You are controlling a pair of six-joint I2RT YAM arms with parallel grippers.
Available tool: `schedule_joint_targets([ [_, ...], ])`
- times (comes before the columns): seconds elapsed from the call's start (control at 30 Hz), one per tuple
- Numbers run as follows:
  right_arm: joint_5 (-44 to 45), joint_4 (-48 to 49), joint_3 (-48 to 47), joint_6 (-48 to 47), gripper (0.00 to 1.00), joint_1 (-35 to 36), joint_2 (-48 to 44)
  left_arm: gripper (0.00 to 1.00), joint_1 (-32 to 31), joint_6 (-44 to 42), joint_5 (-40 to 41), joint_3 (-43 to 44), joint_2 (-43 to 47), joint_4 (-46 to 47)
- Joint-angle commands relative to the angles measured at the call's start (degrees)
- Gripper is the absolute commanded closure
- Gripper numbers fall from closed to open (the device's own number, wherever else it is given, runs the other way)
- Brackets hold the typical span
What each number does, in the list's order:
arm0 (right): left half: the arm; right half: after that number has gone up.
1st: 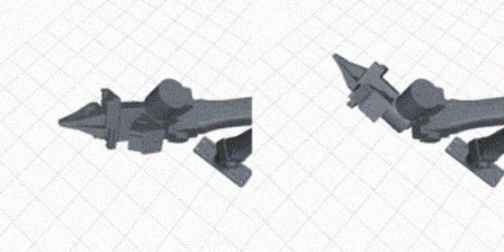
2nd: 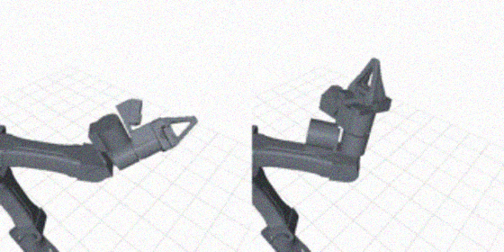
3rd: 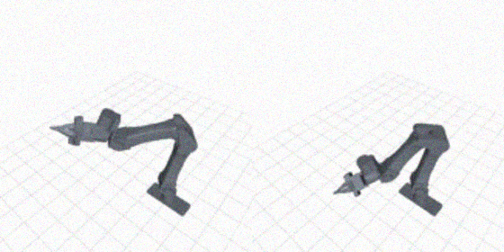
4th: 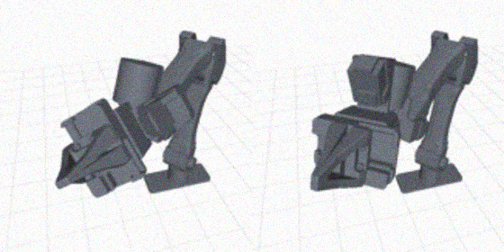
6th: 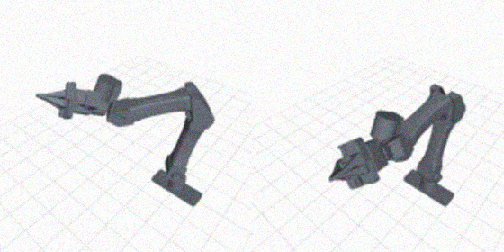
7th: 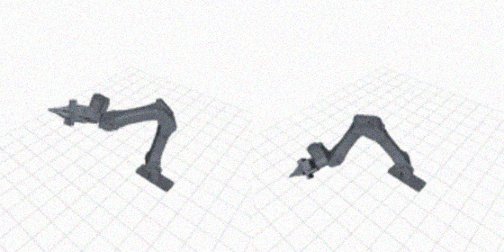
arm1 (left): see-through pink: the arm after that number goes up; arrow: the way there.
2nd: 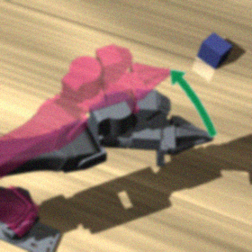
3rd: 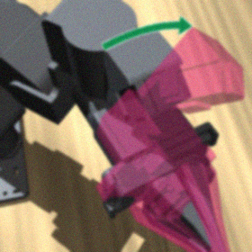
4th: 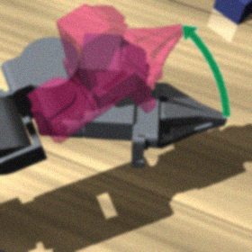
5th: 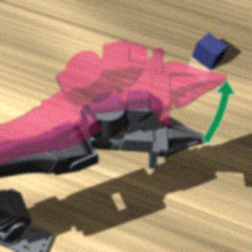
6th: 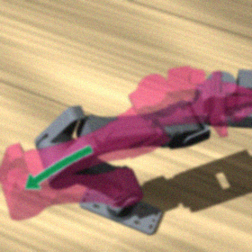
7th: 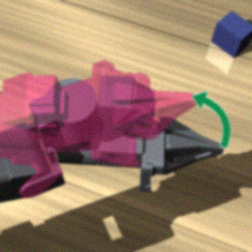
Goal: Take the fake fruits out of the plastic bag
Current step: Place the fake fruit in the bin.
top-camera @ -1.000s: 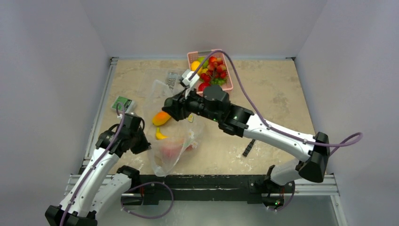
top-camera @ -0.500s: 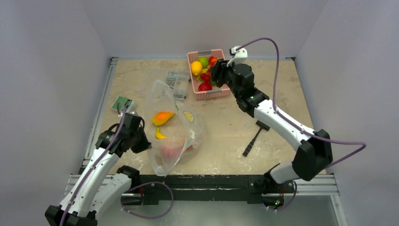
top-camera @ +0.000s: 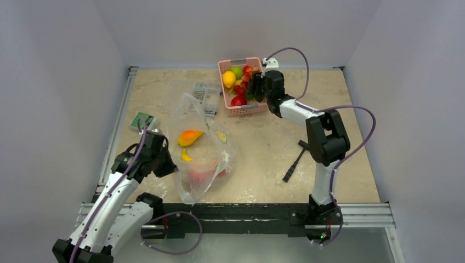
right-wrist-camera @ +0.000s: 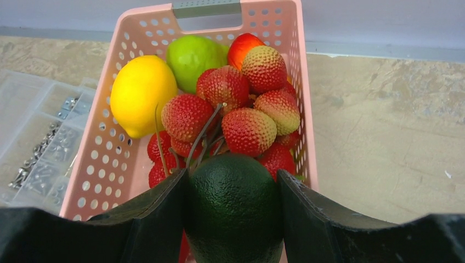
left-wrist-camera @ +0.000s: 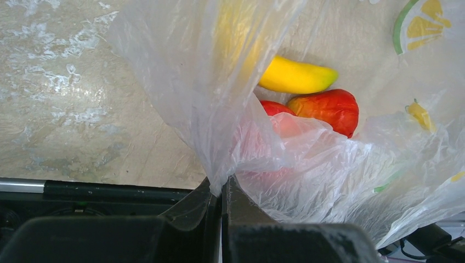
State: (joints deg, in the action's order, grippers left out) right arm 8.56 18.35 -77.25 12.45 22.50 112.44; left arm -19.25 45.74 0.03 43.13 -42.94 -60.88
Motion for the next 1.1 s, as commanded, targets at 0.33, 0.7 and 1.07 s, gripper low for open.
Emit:
schedule_joint_targets([
  [0.33,-1.7,-1.8,-6.0,-4.4,0.62,-0.1,0.3,1.0,-0.4,-1.4,-1.6,-0.4,-0.3,2.1],
  [0.7,-0.8,-5.5,-1.6,-4.8,0.24,0.1,-6.8,1.0,-0.4,-1.4,-1.8,-0.7,-0.2,2.4],
  [1.07,-5.1,-16.7,7.2,0.3,0.25,9.3,-19.5,1.0,-0.4,-2.4,-3.8,-0.2,-5.3,2.4],
])
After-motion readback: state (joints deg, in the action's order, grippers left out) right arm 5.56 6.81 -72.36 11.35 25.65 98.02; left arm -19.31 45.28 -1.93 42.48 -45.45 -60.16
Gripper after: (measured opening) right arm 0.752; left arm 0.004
